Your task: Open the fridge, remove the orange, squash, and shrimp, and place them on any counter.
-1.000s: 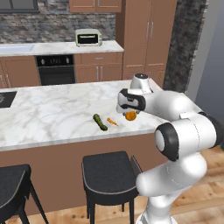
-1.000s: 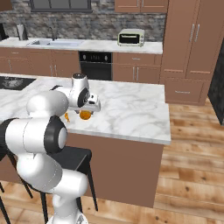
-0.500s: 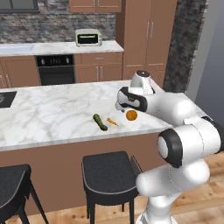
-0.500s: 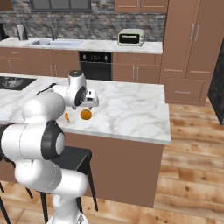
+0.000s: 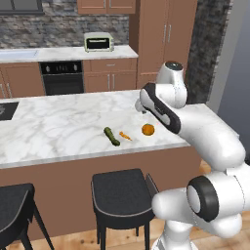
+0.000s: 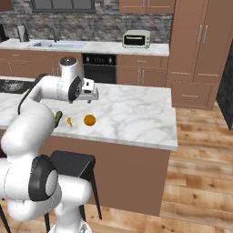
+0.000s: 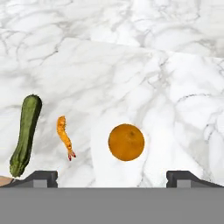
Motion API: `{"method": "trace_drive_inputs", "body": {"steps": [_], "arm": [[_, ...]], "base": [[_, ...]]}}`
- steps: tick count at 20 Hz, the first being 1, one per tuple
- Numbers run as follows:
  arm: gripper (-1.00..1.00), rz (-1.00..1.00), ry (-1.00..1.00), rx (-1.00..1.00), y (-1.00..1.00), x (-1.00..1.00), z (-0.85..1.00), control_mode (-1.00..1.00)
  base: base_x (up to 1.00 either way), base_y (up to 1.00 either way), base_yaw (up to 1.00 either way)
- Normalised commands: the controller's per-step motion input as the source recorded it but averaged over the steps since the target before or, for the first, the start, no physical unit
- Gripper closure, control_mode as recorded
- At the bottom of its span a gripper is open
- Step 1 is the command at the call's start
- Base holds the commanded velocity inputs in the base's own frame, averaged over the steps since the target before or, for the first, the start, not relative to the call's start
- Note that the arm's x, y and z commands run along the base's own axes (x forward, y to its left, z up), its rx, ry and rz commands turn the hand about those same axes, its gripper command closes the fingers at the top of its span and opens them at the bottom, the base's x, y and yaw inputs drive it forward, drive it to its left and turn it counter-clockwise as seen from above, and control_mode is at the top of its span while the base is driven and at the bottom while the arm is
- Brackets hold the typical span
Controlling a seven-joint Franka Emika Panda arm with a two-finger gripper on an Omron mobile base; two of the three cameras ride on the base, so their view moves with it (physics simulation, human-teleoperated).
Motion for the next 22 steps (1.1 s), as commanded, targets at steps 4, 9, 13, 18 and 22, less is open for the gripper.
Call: {"method": "trace_drive_inputs", "body": {"steps": [4, 9, 13, 18, 22], "arm": [[-1.0, -0.05, 0.0, 0.0, -0.06, -0.34, 1.0, -1.0], [-1.0, -0.05, 0.0, 0.0, -0.05, -0.06, 1.0, -1.0], [-1.0, -0.1, 0.0, 0.0, 0.0, -0.15, 0.65, -1.0], [-1.0, -0.22, -0.04, 0.0, 0.0, -0.73, -0.25, -1.0], [-1.0, -0.25, -0.08, 0.0, -0.02, -0.98, -0.69, -1.0]], "base": [[0.0, 0.0, 0.0], [0.0, 0.0, 0.0], [0.0, 0.0, 0.0], [0.0, 0.0, 0.0], [0.0, 0.0, 0.0]]}}
